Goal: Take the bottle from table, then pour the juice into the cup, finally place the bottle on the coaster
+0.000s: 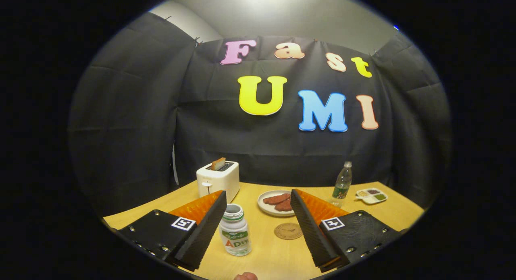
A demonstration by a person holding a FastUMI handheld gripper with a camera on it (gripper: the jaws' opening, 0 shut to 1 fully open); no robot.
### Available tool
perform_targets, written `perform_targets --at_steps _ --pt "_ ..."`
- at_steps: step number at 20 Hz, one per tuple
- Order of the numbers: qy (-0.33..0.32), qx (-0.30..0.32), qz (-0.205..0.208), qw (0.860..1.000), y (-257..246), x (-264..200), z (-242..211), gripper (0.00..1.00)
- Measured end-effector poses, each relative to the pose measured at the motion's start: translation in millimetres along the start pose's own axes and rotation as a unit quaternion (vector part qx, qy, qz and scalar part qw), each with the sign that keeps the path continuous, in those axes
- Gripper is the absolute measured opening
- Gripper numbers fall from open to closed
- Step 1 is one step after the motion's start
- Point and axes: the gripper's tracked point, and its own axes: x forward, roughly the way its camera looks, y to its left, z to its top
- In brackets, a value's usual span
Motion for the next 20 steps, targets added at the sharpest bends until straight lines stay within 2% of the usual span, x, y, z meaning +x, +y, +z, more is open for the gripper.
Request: perform_targets --at_steps 4,10,15,17,20 --pt "0.017 -0.032 -0.002 0.999 20 19 -39 0.98" --pt "0.044 -0.042 0.008 0.998 34 52 -99 0.98" --pt "0.048 -0.034 0.014 0.998 37 73 -110 0.98" --pt "0.061 -0.025 0.016 0.998 37 76 -110 0.74" --pt "0.09 -0.005 0.026 0.996 39 82 -108 0.67"
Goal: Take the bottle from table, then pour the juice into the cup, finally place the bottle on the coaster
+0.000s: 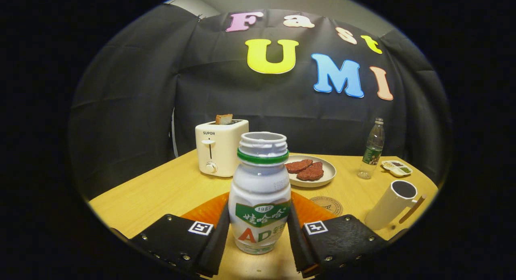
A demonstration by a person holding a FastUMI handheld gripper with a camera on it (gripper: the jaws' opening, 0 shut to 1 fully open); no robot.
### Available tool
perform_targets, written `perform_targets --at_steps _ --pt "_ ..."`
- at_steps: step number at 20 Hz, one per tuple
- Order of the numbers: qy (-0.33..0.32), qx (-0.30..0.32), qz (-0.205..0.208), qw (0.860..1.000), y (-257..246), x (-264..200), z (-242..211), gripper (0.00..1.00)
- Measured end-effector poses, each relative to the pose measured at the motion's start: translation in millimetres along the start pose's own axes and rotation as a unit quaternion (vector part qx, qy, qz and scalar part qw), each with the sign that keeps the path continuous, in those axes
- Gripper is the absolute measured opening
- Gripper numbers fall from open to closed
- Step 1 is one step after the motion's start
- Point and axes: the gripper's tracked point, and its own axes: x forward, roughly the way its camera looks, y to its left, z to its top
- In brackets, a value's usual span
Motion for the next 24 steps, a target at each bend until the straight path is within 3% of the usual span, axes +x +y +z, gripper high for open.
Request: perform_targets --at_steps 5,9,15,24 --pt "0.016 0.098 0.01 0.995 -30 -23 28 0.65" --pt "0.031 0.227 -0.011 0.973 -79 -37 41 0.64" --pt "0.03 0.397 -0.041 0.917 -140 -42 35 0.64" --pt "0.049 0.559 -0.036 0.827 -150 -36 22 0.64"
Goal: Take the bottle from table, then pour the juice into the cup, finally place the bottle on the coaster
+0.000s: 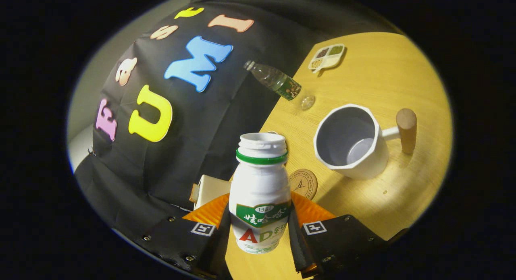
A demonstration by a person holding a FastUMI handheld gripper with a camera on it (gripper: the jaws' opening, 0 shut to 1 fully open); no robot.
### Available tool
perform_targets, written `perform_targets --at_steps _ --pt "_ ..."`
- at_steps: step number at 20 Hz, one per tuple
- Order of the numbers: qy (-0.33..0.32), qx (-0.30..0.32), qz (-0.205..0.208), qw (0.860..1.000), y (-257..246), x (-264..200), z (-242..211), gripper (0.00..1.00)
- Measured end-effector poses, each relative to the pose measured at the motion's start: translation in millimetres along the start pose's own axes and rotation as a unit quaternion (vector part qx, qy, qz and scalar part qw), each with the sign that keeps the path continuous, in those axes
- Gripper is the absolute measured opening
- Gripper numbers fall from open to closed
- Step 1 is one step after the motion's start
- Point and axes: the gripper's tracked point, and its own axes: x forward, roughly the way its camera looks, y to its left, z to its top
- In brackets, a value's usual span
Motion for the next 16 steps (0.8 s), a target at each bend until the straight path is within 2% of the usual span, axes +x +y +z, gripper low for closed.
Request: perform_targets --at_steps 8,16 --pt "-0.003 0.138 -0.002 0.99 -6 4 5 0.64" --pt "-0.004 0.197 0.0 0.98 -1 6 11 0.64"
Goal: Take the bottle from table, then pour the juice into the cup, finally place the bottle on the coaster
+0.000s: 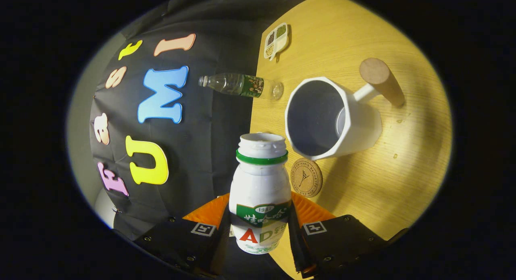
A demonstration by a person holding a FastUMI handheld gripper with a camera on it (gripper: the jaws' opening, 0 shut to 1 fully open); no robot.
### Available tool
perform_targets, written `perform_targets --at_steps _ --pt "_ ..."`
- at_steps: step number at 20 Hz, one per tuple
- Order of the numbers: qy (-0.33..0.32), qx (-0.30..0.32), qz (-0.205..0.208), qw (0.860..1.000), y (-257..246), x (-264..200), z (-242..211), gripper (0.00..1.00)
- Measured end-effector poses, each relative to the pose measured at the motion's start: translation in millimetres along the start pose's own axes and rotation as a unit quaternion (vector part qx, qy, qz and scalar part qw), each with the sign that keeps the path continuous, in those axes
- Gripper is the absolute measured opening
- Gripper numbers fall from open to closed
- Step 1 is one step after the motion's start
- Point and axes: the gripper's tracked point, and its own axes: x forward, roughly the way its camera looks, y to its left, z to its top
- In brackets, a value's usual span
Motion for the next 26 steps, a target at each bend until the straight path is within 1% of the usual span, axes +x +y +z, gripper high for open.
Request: perform_targets --at_steps 7,12,26 --pt "0.0 0.045 0.009 0.999 4.7 1.8 -0.6 0.64" --pt "-0.007 0.076 0.005 0.997 4.8 2.0 1.5 0.64" --pt "-0.006 0.097 0.013 0.995 8.3 6.8 -2.5 0.64"
